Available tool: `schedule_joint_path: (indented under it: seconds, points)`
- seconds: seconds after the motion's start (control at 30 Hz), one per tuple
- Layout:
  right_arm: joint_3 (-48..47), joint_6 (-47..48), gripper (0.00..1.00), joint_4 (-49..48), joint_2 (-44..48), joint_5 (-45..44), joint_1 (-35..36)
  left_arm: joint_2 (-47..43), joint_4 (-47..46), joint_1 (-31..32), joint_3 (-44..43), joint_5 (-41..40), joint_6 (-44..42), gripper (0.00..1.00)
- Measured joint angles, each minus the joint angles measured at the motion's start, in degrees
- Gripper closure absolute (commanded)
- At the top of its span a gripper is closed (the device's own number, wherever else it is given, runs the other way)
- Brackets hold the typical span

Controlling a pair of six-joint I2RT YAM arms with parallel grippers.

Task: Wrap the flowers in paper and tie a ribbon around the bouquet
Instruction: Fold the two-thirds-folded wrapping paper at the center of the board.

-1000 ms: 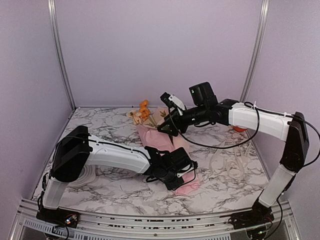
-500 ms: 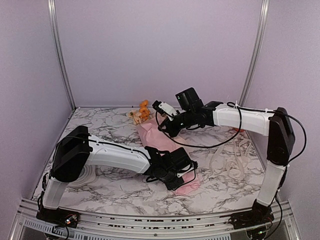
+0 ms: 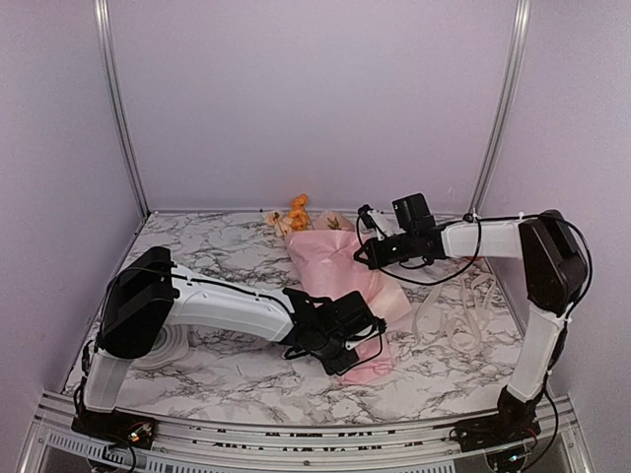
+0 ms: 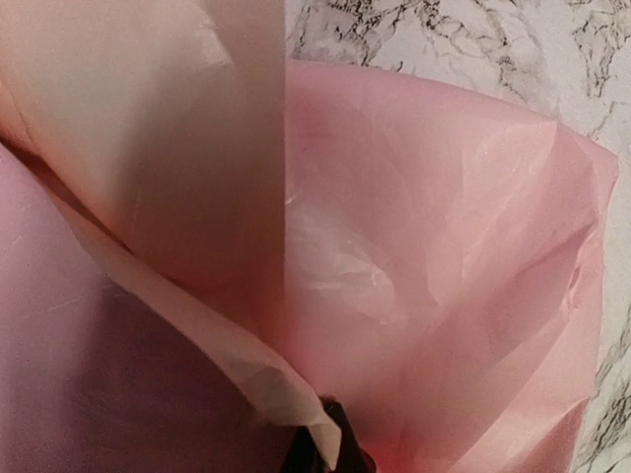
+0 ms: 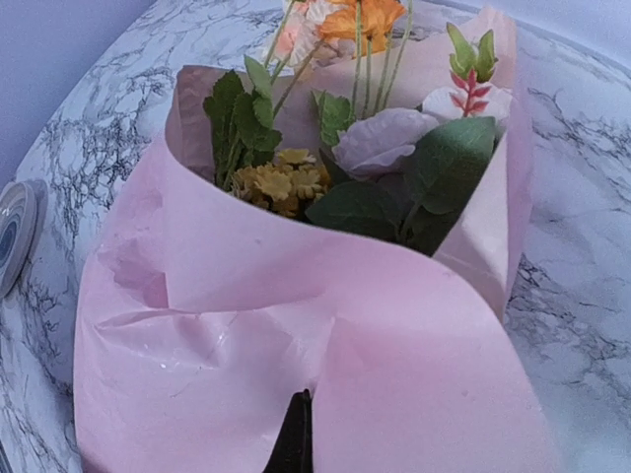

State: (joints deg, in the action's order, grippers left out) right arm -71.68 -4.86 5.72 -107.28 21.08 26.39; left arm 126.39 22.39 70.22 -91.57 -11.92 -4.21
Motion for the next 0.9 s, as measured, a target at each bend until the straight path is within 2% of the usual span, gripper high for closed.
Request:
schedule_joint_path:
  seconds: [0.1, 0.23, 0.37, 0.53, 0.63, 0.7, 0.8, 0.9]
  points:
    - [3.21, -2.82, 1.00, -5.66, -1.68, 2.25, -1.42, 0.00, 1.38, 0.17, -0.46, -0.22, -0.26, 0.98]
    - [6.62, -6.38, 1.00, -12.22, -3.91, 5.38, -3.21, 0.00, 2.91, 0.52, -1.03, -0.22, -0.61, 0.85]
    - [7.91, -9.42, 1.00, -16.87, -5.88, 8.15, -4.37, -0.57, 4.04, 0.79, -1.42, 1.01, 0.02, 0.66]
    - [8.31, -11.45, 1.00, -20.26, -6.93, 9.51, -4.46, -3.80, 4.57, 1.27, -1.22, 7.15, 0.22, 0.57]
    - [8.31, -12.00, 1.00, -20.94, -7.08, 9.75, -4.59, -8.46, 3.06, 2.23, 1.05, 12.04, 0.09, 0.46]
    - [8.31, -12.35, 1.00, -21.16, -7.08, 9.94, -4.72, -11.76, 2.12, 2.86, 2.19, 12.48, 0.15, 0.47]
    - [8.31, -12.81, 1.00, -21.16, -7.08, 9.94, -4.90, -13.92, -0.66, 3.65, 1.44, 7.61, -0.52, 0.50]
    - [8.26, -12.98, 1.00, -21.14, -7.08, 10.25, -4.94, -12.28, -3.69, 4.44, -0.83, 1.27, -4.13, 0.51]
